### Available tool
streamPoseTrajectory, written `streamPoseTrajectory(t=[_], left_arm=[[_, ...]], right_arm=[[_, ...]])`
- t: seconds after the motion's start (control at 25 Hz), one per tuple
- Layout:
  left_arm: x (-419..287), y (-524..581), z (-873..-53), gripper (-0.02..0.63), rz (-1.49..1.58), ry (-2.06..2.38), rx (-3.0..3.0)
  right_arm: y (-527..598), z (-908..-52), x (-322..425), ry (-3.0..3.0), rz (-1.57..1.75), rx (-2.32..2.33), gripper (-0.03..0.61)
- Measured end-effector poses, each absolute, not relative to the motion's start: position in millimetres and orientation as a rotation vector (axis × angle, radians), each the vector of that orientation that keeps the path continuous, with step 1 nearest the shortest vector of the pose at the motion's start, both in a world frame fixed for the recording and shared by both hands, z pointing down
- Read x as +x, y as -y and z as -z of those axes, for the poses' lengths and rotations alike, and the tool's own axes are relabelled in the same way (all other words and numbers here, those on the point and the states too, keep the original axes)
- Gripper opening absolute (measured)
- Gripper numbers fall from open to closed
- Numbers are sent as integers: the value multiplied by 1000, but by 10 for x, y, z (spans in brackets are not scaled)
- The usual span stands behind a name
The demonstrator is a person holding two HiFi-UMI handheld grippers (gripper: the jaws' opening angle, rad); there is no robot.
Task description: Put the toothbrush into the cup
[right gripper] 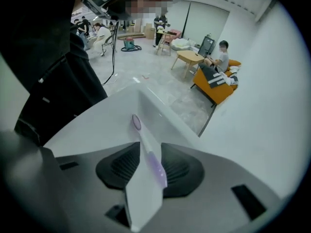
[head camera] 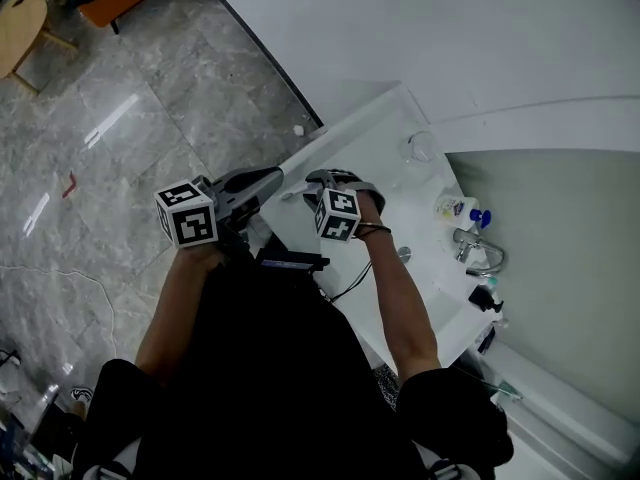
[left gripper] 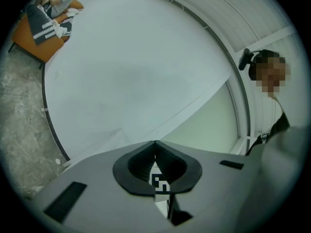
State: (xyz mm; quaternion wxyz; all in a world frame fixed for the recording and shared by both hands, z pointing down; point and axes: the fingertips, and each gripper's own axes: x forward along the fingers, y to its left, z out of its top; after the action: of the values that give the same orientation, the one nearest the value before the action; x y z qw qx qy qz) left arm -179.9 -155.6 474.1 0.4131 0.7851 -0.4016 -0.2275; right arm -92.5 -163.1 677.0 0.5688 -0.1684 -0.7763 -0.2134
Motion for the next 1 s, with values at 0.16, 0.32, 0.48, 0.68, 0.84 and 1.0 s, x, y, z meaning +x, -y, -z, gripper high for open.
streamPoseTrajectory(t=[0.16,0.32,0.48,0.68,0.84,1.0], left_arm=[[-1891,1496,-4713,9,585,1031,1977],[-1961,1446,-4701,9,588,1045,1972],[-1971,1423,-4696,9,587,1043,1978],[-1925,1428,-4670,9,578,1026,1986],[-1912,1462,-4648,9,574,1003,2001],[-1871,1500,-4623,9,571,975,2016]], right_arm=[[1602,-6863,-955,1758,551,-478,137],[1580,-6949,-970,1700,576,-538,137],[1589,-6980,-964,1694,565,-564,122],[1505,-6950,-913,1719,465,-568,66],[1501,-6941,-917,1732,436,-527,38],[1540,-6906,-882,1772,382,-432,38]])
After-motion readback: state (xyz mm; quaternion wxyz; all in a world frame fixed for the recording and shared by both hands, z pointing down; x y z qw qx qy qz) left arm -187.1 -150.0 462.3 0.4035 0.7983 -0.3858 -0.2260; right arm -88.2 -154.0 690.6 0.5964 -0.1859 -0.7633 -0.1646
